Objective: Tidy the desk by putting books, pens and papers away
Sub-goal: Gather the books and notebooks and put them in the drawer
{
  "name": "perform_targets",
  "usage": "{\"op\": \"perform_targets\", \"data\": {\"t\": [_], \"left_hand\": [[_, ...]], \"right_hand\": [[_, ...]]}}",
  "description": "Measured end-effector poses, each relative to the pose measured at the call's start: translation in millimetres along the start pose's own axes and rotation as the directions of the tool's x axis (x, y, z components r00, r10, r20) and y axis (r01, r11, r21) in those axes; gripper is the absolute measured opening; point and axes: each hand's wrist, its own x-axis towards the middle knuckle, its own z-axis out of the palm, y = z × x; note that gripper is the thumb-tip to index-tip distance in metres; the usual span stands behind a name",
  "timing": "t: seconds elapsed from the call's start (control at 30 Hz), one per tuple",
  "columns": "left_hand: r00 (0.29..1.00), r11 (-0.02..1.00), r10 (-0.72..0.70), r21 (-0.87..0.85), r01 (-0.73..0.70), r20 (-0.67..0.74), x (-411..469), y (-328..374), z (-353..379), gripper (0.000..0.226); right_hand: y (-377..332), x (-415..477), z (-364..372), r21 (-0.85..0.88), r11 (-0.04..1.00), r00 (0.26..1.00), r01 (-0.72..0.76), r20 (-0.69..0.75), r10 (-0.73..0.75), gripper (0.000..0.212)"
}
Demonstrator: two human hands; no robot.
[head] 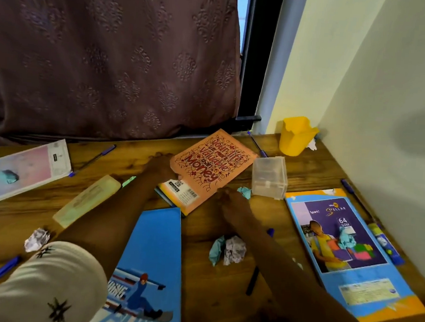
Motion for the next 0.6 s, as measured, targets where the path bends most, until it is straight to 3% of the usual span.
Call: {"op": "perform_targets", "data": {"t": [0.07,0.17,0.3,0.4,0.47,0.53,0.6], "left_hand": [[1.0,1.0,-0.006,0.014,0.006,0.003,0,-1,0,0.078],[1.0,0.999,-0.005,0.033,0.006,-0.01,-4,1,0,0.073],[1.0,0.998,-0.011,0.062,0.011,-0.011,-14,4,-2,0.075],[0.999,0.999,-0.031,0.044,0.031,-0.011,-20,4,-1,0.071],[0.997,0.998,0.059,0.013,-0.058,-0.048,-27,13,-3,0.056],[0.975,0.968,0.192,-0.143,-0.208,-0.116,-37,27,-6,0.043],[0.952,0.886,0.256,-0.354,-0.3,-0.166,-43,36,-11,0.039]], "right_hand": [[-14,5,7,0.488,0.844,0.973,-0.222,0.062,0.22,0.018],[-24,17,12,0.728,0.603,0.916,-0.325,0.083,0.393,0.023],[-25,28,14,0.774,0.522,0.89,-0.358,0.112,0.443,0.012],[-33,35,12,0.733,0.583,0.909,-0.35,0.114,0.402,0.009],[-41,40,9,0.705,0.641,0.937,-0.303,0.097,0.336,0.01],[-51,42,5,0.722,0.644,0.957,-0.254,0.094,0.273,0.004],[-60,43,2,0.801,0.562,0.971,-0.206,0.098,0.217,0.011]]}}
